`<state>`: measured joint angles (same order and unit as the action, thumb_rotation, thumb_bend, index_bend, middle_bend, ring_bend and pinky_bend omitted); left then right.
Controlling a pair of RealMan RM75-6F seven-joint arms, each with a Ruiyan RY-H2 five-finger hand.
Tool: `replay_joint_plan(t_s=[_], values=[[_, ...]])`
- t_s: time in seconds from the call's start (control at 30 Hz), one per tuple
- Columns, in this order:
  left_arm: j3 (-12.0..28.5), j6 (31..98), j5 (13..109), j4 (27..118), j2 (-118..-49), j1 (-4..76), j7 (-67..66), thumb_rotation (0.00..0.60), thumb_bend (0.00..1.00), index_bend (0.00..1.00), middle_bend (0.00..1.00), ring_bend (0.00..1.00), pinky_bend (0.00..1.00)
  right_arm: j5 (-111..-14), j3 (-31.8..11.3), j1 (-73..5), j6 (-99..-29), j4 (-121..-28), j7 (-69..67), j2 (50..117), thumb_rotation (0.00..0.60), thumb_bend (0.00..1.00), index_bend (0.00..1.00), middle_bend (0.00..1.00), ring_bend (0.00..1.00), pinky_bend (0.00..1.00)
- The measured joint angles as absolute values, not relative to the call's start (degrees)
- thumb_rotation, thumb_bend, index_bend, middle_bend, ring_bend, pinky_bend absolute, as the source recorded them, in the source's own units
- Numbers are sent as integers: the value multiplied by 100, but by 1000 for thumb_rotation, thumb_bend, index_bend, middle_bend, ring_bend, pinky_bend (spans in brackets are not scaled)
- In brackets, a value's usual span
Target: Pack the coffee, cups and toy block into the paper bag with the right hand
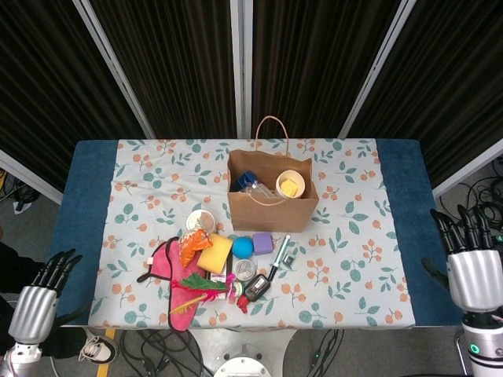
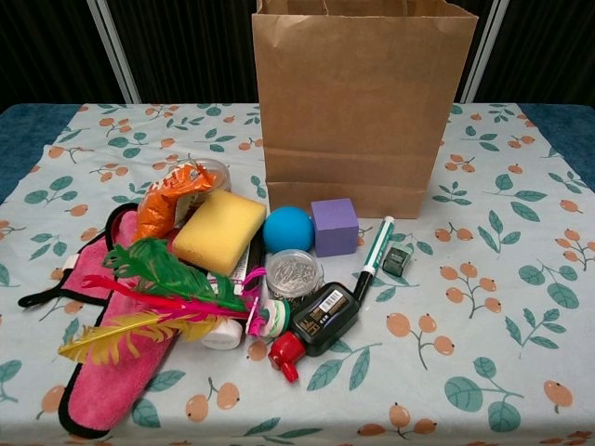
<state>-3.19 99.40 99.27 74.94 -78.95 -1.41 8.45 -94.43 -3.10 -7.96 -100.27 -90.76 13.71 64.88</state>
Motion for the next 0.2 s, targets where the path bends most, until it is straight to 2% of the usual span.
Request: replay_joint_plan(t_s=[0.2], values=[[-331, 9922, 9920, 7454, -7904, -137, 852, 600, 157, 178, 195, 125, 233, -9587, 93, -443, -10069, -7595, 1, 6762, 600, 0, 97, 181, 24, 0]])
